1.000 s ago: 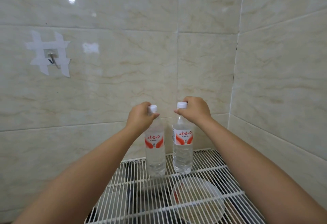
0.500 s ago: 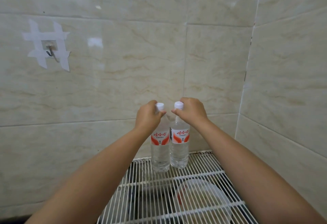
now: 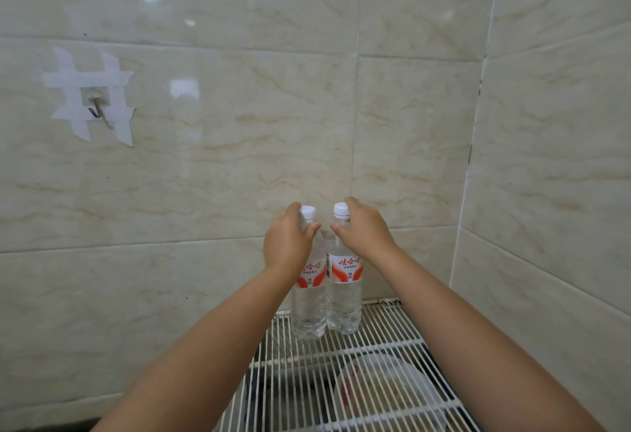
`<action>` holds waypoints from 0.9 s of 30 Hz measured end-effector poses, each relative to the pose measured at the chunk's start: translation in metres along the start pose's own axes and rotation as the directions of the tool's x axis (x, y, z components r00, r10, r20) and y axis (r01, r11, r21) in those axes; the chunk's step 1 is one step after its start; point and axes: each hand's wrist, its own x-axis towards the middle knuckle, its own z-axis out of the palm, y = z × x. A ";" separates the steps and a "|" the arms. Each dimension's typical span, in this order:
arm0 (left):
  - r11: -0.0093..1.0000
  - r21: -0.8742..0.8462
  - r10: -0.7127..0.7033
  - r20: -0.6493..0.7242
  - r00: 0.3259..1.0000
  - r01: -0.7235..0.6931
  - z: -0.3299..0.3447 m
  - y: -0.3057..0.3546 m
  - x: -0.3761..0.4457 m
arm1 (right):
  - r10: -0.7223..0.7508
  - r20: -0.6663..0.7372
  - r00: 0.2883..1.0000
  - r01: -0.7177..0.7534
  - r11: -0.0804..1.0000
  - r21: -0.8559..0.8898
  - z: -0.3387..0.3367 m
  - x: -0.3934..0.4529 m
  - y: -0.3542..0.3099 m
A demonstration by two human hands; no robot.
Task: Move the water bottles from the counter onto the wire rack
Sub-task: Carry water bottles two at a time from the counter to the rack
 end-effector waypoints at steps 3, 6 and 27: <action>0.999 0.042 0.028 0.004 1.000 -0.028 0.000 -0.002 -0.004 | -0.018 0.065 0.998 0.019 1.000 -0.011 -0.002 -0.007 -0.002; 0.994 0.074 0.080 0.028 0.996 -0.082 -0.004 -0.005 -0.009 | -0.014 0.130 0.991 0.021 0.999 -0.049 -0.006 -0.013 -0.006; 0.466 0.834 -0.385 -0.109 0.916 0.295 -0.267 -0.173 -0.193 | -0.653 0.213 0.726 0.658 0.751 0.060 0.103 -0.149 -0.273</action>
